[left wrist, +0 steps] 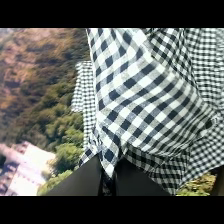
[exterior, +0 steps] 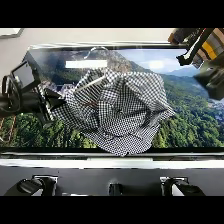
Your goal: Fold the clothes and pants, and hang the long-sleeved shirts on hangers.
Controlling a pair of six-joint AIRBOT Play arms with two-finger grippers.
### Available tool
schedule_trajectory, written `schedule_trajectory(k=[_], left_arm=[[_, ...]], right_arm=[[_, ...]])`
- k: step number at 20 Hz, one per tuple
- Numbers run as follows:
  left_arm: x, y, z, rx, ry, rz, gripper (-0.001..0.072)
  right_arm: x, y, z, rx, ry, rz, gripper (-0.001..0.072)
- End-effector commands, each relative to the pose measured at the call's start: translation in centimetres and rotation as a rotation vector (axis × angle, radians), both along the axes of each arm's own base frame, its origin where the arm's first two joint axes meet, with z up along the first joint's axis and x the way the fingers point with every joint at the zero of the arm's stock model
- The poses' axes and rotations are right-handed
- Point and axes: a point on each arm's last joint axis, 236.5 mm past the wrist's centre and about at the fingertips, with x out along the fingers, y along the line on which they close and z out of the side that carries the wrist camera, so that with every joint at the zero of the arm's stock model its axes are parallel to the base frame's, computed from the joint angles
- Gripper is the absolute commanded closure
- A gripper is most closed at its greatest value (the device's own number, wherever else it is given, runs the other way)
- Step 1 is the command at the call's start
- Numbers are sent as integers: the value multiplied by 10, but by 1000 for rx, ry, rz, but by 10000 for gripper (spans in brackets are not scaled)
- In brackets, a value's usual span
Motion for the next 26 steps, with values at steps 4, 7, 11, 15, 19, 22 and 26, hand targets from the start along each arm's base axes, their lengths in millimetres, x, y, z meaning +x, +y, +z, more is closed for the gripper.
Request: schedule_trajectory(k=[4,7,11,15,19,22,26], left_arm=[[-15,-20,-4,10,13,-73,679],[-13,-21,-8,15,24,-72,679],[-11,-22,-11,18,32,-72,679],[-10,-22,-13,20,37,-72,677],[-8,-22,-11,13,34,-64,558],[14,-19,4,-109,52,101,193],[64,15,31,-357,72,492,-7]], right_arm=[[-11,52,-62,111,212,358,174],[-6,69,-77,31,200,509,174],[7,82,-95,50,242,542,186],[-1,83,-111,59,330,579,674],[-12,82,-101,76,342,539,681],[-15,68,-89,155,405,260,681],[-29,3,-75,160,404,-257,682]])
